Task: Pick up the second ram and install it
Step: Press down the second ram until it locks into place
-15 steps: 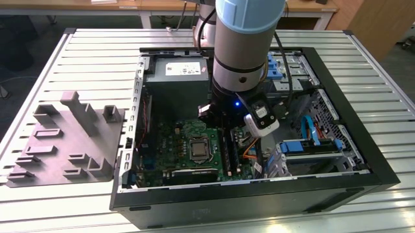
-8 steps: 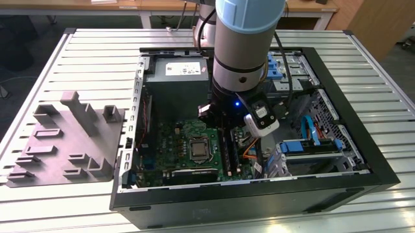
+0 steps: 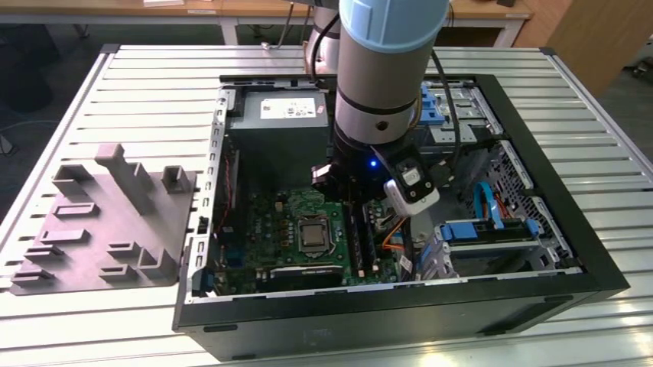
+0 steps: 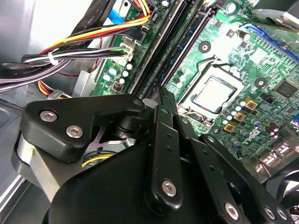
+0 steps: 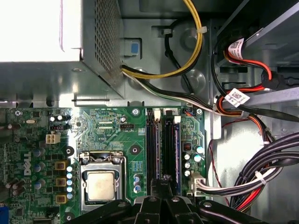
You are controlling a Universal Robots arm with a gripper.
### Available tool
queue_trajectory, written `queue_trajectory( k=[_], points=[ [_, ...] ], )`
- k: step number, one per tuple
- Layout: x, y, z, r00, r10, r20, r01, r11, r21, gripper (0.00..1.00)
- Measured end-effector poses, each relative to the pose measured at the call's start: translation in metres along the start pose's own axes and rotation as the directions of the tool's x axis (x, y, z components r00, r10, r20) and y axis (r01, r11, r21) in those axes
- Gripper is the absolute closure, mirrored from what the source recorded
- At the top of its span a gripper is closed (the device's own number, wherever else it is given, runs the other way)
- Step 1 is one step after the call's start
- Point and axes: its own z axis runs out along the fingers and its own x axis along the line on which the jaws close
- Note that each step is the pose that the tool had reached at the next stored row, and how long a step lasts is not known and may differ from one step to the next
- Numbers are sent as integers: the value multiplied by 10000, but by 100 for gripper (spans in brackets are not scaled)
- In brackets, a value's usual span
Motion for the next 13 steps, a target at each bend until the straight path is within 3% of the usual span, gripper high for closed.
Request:
queue_trajectory(
  k=[5,13],
  points=[
    [1,46,5,10000,0,0,0,10000,-1,89],
    [6,216,18,10000,0,0,0,10000,-5,89]
  ],
)
